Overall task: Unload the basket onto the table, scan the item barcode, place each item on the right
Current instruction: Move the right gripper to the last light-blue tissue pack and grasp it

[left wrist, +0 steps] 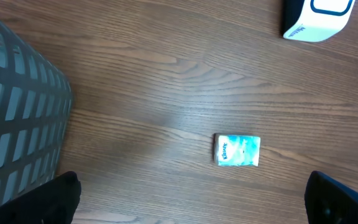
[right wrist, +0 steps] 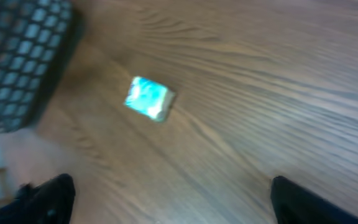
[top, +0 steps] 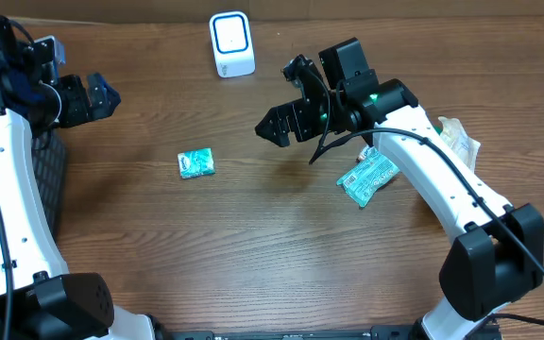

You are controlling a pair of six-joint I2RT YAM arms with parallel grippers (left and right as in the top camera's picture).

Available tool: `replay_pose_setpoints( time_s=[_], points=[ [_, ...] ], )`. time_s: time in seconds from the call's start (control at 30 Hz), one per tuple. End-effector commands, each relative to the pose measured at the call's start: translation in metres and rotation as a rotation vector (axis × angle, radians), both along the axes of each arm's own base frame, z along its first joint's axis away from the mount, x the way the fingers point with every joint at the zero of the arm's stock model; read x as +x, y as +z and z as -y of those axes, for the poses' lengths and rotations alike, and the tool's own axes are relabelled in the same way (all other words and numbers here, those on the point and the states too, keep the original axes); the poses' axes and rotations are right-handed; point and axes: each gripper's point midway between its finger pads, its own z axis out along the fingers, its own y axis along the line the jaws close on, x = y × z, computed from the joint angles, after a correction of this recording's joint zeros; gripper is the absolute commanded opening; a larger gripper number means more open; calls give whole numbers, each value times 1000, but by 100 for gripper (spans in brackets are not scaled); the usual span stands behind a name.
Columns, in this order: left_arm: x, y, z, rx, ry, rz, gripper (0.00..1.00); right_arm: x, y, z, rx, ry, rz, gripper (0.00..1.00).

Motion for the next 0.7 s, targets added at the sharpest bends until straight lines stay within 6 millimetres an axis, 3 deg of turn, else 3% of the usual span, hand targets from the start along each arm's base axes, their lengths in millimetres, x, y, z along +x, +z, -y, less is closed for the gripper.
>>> replay_pose_setpoints(
  time_s=[0.0,0.17,0.37,0.5,0.67],
  points=[
    [2,0,4,1,-23,3,100,-7,-12,-10,57,-12,-117,75],
    [2,0,4,0,-23,3,99,4,-35,-21,66,-172,-242,74],
    [2,0,4,0,-23,3,100,10,-61,-70,99,-150,-215,73],
    [2,0,4,0,-23,3,100,9,-100,-97,41,-188,-204,72],
    [2,0,4,0,-23,3,100,2,-126,-121,35,-164,-195,55]
  ],
)
